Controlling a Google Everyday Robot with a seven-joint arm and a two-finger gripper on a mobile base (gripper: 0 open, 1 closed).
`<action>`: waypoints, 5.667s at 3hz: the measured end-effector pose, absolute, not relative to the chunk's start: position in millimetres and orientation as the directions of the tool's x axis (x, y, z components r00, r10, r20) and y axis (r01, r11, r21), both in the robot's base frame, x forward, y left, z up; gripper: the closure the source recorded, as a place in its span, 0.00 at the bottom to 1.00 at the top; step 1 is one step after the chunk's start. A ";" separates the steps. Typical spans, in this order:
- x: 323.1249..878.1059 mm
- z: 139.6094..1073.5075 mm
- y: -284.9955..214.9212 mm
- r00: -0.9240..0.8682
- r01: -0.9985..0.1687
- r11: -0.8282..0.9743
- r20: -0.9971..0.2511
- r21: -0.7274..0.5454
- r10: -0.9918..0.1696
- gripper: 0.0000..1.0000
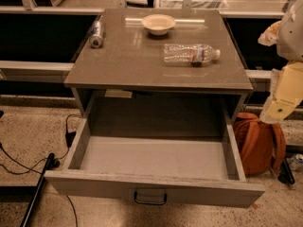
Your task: Close top drawer
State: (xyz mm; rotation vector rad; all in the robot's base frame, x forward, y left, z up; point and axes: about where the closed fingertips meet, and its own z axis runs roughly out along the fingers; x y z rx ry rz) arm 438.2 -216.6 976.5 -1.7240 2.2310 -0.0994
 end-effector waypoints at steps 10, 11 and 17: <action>321.7 675.9 -177.5 -0.180 -0.976 0.211 -0.379 -0.043 -0.908 1.00; 327.7 653.0 -173.6 -0.178 -0.963 0.246 -0.428 -0.110 -0.886 1.00; 397.0 632.8 -98.4 -0.021 -0.939 0.233 -0.631 -0.255 -0.775 0.00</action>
Offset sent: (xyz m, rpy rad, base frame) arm 0.0067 -0.0063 -0.1488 0.1766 0.1094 0.0403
